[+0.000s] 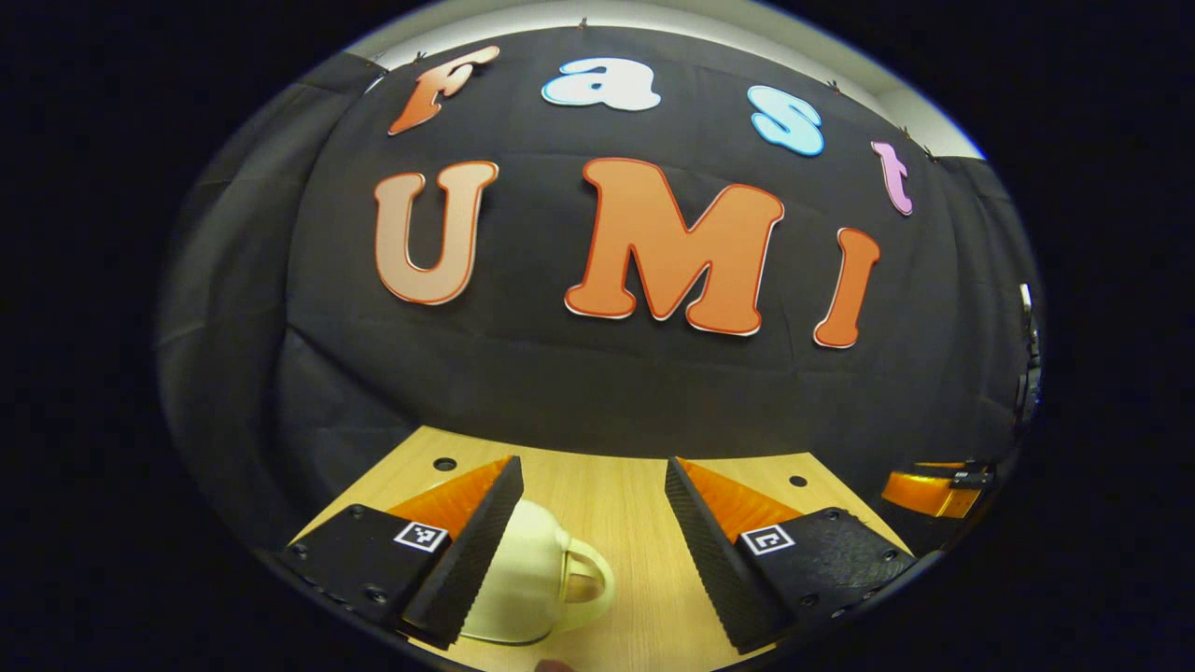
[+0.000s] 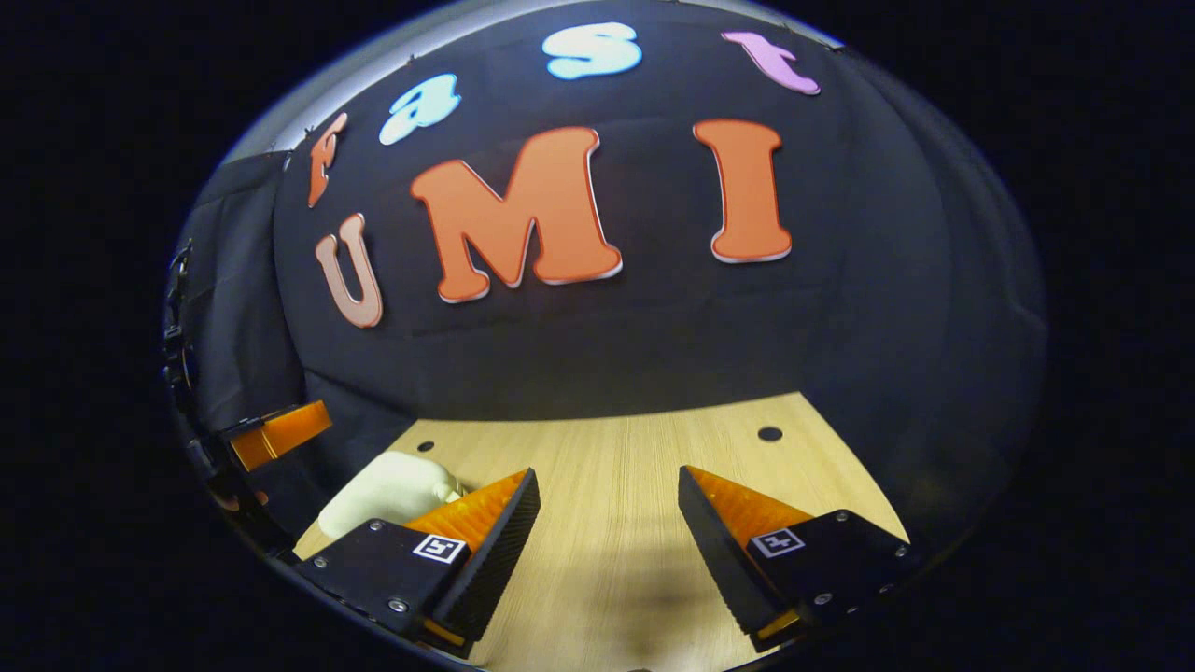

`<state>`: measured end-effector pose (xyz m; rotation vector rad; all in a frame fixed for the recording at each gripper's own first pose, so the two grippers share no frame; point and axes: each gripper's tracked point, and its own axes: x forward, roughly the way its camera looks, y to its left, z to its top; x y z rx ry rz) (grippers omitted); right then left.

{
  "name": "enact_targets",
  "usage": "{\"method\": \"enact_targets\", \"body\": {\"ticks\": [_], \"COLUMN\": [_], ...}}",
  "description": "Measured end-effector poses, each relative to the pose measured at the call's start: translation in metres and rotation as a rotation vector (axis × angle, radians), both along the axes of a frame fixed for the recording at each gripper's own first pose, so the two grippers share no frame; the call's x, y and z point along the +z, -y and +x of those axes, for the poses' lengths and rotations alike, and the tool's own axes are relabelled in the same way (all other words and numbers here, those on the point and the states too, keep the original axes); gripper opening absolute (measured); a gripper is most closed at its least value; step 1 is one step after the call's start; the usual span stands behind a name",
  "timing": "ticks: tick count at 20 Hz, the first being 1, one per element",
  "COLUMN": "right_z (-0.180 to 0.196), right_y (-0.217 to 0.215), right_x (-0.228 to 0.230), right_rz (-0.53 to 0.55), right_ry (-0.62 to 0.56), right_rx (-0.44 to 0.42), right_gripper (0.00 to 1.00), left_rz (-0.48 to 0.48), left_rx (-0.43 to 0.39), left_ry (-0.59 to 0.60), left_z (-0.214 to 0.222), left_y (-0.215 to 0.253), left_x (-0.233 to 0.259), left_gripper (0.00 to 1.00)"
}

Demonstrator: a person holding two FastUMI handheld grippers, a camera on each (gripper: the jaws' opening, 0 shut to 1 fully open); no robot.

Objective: First open the suitcase, pack the skin care products into it, and then close the suitcase.

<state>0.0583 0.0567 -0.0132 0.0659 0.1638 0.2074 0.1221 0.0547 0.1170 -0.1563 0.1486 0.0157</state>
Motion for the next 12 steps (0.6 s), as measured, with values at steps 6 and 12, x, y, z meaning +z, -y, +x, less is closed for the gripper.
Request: {"method": "enact_targets", "body": {"ticks": [6,12], "right_z": [-0.011,-0.023], "right_y": [-0.005,-0.006], "right_x": [0.02,0.016], "right_rz": [-0.03,-0.013], "right_ry": [0.144,0.159], "right_rx": [-0.045,-0.112], "right_gripper": [0.95,0.95], "left_rz": [0.004,0.097], "left_rx": [0.012,-0.045], "left_ry": [0.015,0.084], "left_z": [-0.002,0.002], "left_y": [-0.032,-0.039], "left_x": [0.003,0.027], "left_gripper": [0.98,0.98]}}
